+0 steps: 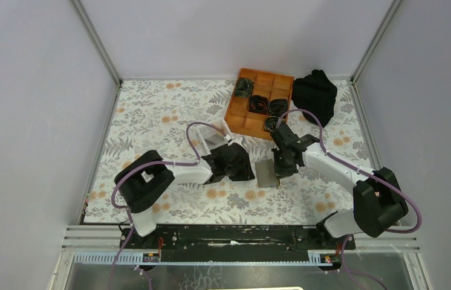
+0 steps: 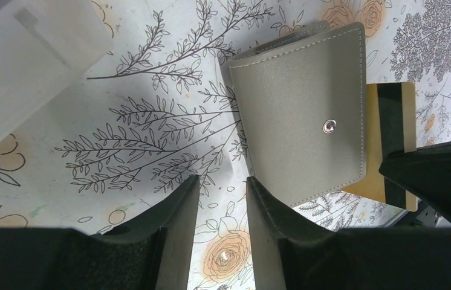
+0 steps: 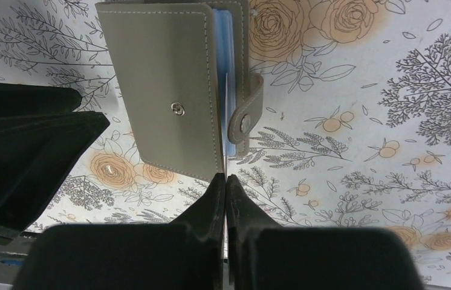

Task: Put the credit cards into the card holder
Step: Open the card holder at the center of the board.

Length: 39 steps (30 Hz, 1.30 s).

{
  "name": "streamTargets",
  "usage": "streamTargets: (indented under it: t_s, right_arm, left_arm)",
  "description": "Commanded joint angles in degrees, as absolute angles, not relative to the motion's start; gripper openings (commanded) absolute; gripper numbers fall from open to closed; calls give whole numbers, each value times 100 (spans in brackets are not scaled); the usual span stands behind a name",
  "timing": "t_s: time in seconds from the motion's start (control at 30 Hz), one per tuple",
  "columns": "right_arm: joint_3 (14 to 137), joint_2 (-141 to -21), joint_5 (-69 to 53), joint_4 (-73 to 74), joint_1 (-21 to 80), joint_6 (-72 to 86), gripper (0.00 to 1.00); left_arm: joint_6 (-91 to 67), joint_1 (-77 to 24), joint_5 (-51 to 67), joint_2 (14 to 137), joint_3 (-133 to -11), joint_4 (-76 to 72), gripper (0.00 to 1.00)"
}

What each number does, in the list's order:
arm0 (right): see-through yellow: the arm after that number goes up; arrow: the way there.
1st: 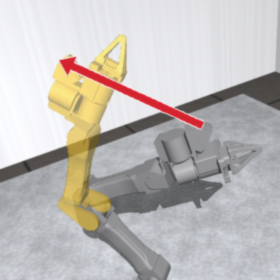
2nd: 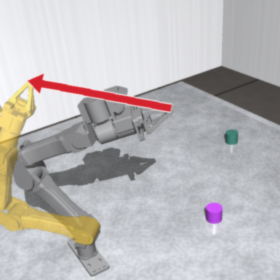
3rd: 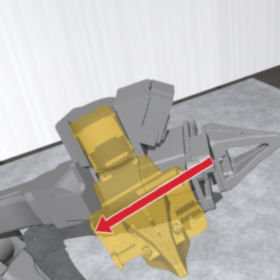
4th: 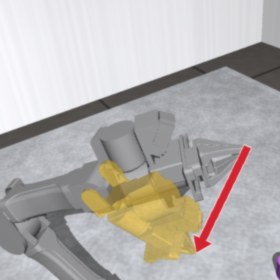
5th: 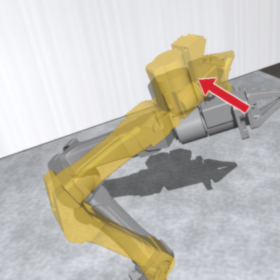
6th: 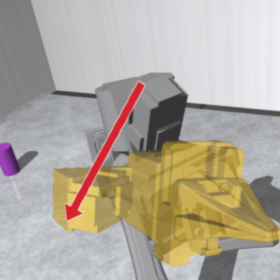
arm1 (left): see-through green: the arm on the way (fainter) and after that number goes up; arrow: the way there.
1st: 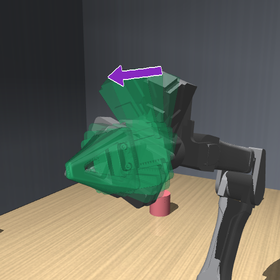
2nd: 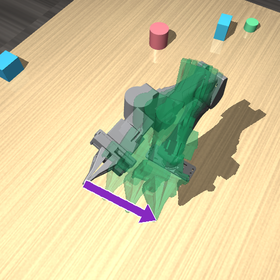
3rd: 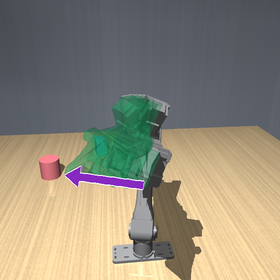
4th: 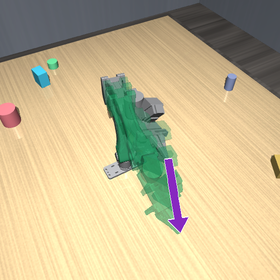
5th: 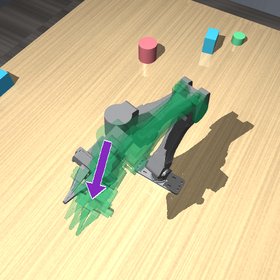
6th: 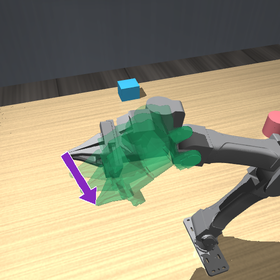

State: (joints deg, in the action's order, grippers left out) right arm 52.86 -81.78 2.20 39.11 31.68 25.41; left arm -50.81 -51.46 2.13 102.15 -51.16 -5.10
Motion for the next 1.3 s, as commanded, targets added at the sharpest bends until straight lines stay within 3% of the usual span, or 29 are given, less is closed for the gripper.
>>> streamTargets:
  t_s: [0.0,0.73,1.27]
  right_arm:
    - [5171,-8170,58,3588,3149,2503,0]
    - [4536,-8060,117,3244,3038,2507,0]
    - [3513,-7130,-1020,1838,2583,3097,0]
  left_arm:
    - [-4923,-5188,202,10308,-5282,-363,41]
    - [-4897,-5192,176,10436,-5309,-251,41]
    - [-4766,-5181,211,10490,-5222,-43,41]
